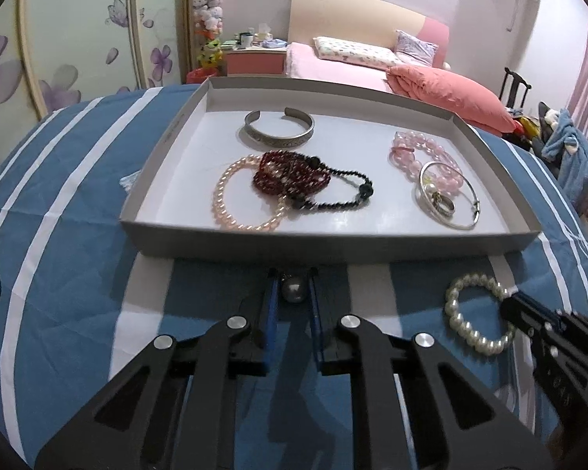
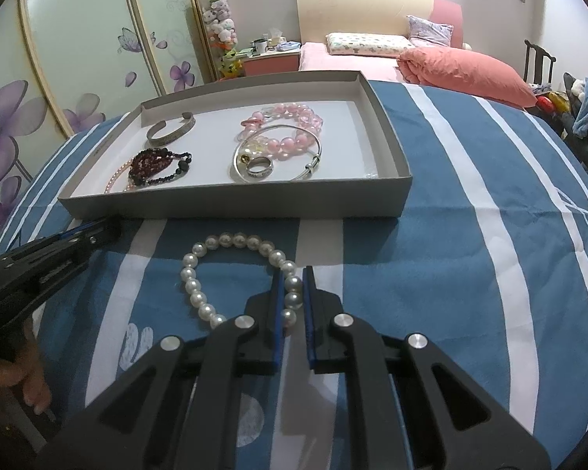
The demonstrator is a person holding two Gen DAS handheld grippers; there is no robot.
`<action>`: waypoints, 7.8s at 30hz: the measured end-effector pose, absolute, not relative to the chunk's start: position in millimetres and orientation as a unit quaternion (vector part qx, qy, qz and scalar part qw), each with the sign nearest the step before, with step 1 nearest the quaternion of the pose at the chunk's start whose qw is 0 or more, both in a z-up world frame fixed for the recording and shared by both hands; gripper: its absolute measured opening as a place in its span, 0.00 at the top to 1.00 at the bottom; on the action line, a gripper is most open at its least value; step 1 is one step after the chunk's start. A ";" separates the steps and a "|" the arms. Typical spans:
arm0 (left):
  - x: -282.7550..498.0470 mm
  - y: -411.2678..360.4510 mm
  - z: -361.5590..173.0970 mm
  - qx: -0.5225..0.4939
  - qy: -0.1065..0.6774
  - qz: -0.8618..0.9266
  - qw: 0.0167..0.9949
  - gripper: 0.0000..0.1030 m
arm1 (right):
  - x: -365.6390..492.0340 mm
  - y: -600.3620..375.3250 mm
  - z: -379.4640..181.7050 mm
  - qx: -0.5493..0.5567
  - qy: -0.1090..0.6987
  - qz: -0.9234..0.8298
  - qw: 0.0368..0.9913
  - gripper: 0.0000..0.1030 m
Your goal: Organize jewelry
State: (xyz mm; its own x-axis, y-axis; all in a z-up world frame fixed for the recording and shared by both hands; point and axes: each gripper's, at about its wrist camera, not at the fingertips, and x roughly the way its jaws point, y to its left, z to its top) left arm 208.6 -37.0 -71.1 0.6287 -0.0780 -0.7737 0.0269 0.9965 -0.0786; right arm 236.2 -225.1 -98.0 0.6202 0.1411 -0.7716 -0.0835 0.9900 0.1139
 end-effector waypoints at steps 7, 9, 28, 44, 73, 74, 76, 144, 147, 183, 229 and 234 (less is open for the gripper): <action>181.9 -2.1 -69.9 -0.014 0.433 -0.054 0.900 0.85 | 228.7 -216.0 -97.7 0.026 0.433 0.086 0.897 0.90; 177.6 3.3 -69.8 -0.006 0.432 -0.055 0.900 0.85 | 227.1 -213.1 -97.8 0.021 0.432 0.087 0.897 0.90; 176.7 7.9 -70.0 -0.011 0.429 -0.063 0.901 0.84 | 222.4 -217.5 -98.2 0.031 0.432 0.071 0.898 0.90; 175.1 1.5 -71.1 0.015 0.429 -0.064 0.901 0.83 | 225.2 -230.7 -97.9 0.052 0.432 0.048 0.899 0.90; 138.0 1.0 -39.4 0.031 0.315 -0.060 0.947 0.86 | 179.7 -212.9 -36.2 0.131 0.287 0.133 0.940 0.90; 136.8 -0.5 -37.7 0.033 0.310 -0.060 0.948 0.86 | 179.2 -211.9 -35.5 0.130 0.284 0.132 0.941 0.90; 134.9 -2.9 -35.2 0.035 0.301 -0.059 0.951 0.86 | 177.4 -210.7 -34.1 0.129 0.278 0.131 0.943 0.90; 242.3 -28.5 -11.5 0.006 0.228 -0.068 0.971 0.86 | 299.4 -186.7 -22.5 0.062 0.180 0.049 0.981 0.90; 247.6 -27.5 -13.9 0.006 0.235 -0.068 0.970 0.86 | 303.7 -186.9 -27.4 0.065 0.187 0.049 0.979 0.90; 102.1 37.0 16.6 -0.014 0.211 -0.036 0.977 0.19 | 136.9 -184.1 -4.3 0.055 0.216 0.046 0.974 0.04; 52.9 28.6 10.6 -0.010 0.178 -0.023 0.984 0.02 | 86.4 -184.0 -4.2 0.055 0.183 0.045 0.981 0.04; 52.3 27.1 9.2 -0.008 0.180 -0.023 0.983 0.02 | 86.3 -184.1 -4.1 0.056 0.183 0.046 0.980 0.04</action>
State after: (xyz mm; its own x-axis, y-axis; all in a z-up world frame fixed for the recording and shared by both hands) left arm 52.3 27.1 9.2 0.9340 -0.0478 -0.3542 0.0423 0.9988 -0.0232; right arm 86.3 -184.1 -4.1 0.9290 0.1097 -0.3535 -0.0689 0.9896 0.1261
